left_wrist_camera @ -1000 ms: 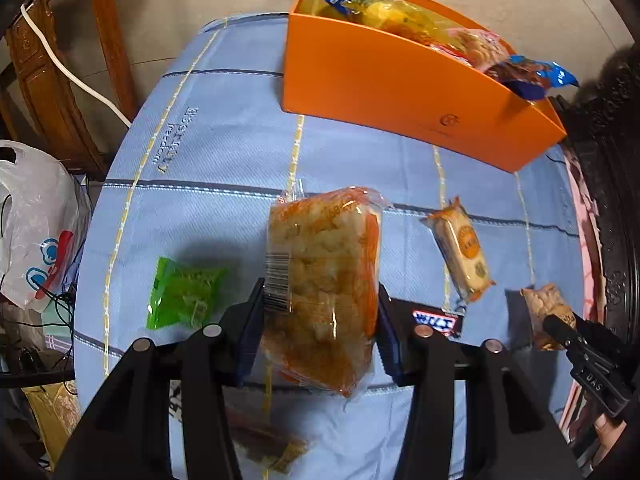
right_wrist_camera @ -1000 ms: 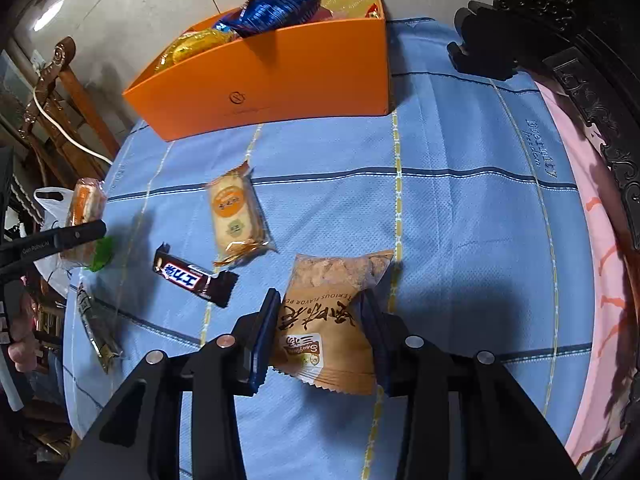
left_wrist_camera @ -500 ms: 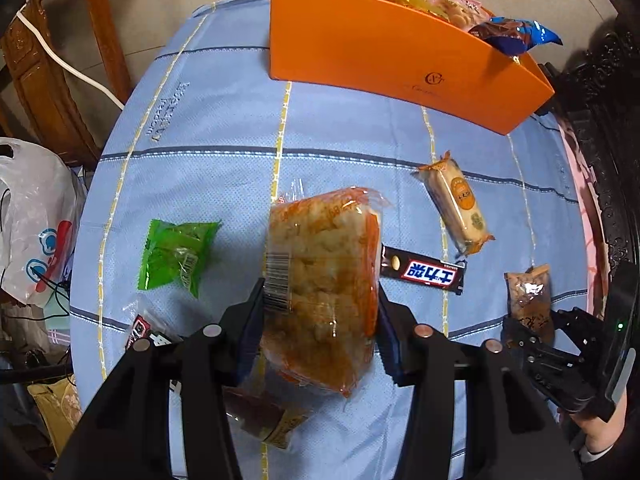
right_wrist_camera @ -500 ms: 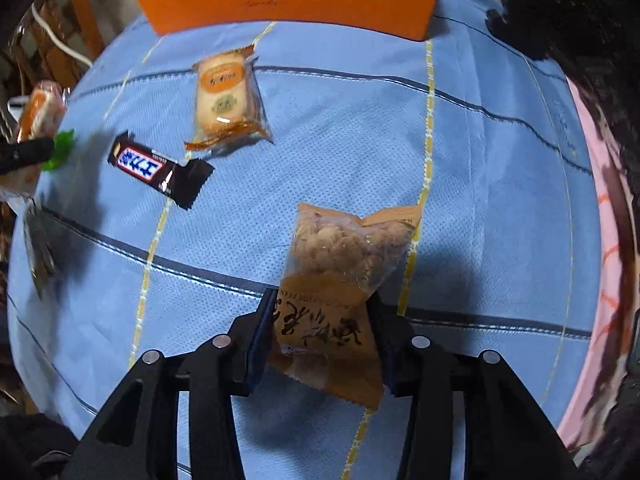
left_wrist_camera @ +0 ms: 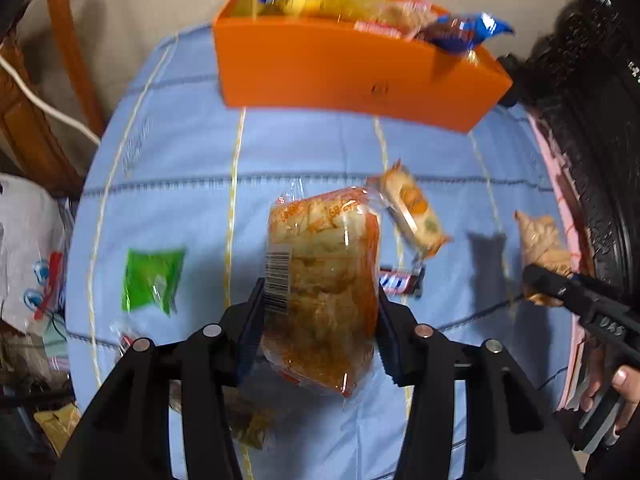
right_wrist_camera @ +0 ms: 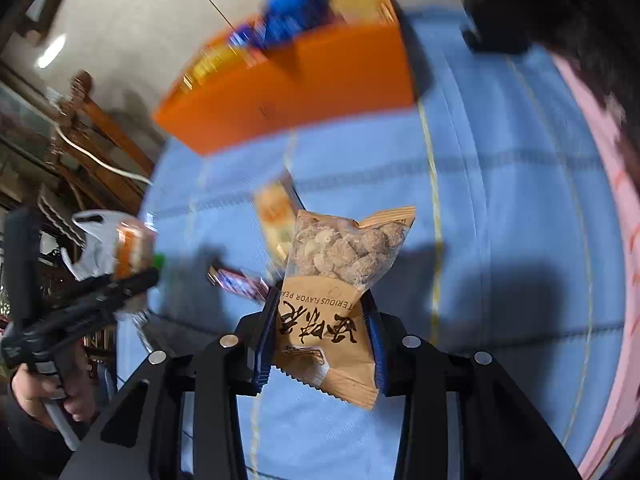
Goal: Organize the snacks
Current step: 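Carry both packs into the orange box and open both tools, then move both tools back over the remaining snacks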
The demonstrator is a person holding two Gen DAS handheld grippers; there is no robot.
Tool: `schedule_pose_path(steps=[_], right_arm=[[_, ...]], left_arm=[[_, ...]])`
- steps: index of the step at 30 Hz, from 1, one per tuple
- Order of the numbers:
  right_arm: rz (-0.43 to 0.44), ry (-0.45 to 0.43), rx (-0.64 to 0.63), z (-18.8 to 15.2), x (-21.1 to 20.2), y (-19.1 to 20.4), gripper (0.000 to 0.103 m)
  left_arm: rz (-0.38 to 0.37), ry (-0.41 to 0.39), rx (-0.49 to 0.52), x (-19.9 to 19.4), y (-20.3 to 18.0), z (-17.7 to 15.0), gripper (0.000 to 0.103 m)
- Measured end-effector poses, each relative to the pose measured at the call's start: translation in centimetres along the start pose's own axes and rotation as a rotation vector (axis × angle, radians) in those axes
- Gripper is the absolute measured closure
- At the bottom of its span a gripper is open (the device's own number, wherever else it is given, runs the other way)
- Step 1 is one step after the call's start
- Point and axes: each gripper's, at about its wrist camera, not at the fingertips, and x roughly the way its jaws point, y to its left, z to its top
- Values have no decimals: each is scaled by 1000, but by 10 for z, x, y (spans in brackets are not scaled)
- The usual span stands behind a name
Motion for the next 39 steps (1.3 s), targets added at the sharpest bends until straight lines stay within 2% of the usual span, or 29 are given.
schedule_pose_path(steps=[4, 6, 11, 15, 16, 17, 18, 19, 21, 22, 26, 31, 33, 36, 39], right_arm=[[0, -76, -88, 43, -17, 26, 65], [-2, -116, -131, 75, -22, 39, 64], [-7, -205, -198, 153, -21, 66, 64], [-61, -253, -233, 213, -8, 81, 62], [-72, -265, -229, 224, -3, 84, 60], [-89, -285, -208, 238, 3, 82, 53], [-115, -294, -181, 245, 4, 79, 25], [-149, -318, -150, 249, 2, 75, 15], [-161, -376, -140, 238, -7, 66, 11], [-163, -383, -143, 231, -9, 62, 10], [-200, -367, -157, 191, -11, 46, 9], [-232, -335, -156, 127, -11, 33, 5], [-252, -293, -203, 102, 2, 38, 5], [-285, -170, -310, 67, 38, 48, 7], [-262, -58, -357, 50, 75, 55, 25]], left_arm=[[-11, -59, 14, -18, -1, 36, 55], [-5, -84, 22, -24, -3, 57, 55], [21, -144, 65, -35, -19, 129, 55], [43, -169, 79, -27, -29, 188, 54], [31, -173, 64, -22, -30, 204, 39], [54, -172, 72, -17, -32, 215, 26], [100, -185, 83, -14, -35, 223, 4], [132, -221, 81, -15, -35, 225, 4], [114, -259, 73, -19, -32, 220, 4], [114, -245, 89, -17, -32, 215, 4], [144, -222, 110, -11, -29, 189, 4], [141, -148, 70, -5, -14, 127, 4], [137, -115, 8, 0, 0, 95, 4], [106, -27, -80, 13, 21, 48, 4], [108, 32, -135, 19, 38, 5, 4]])
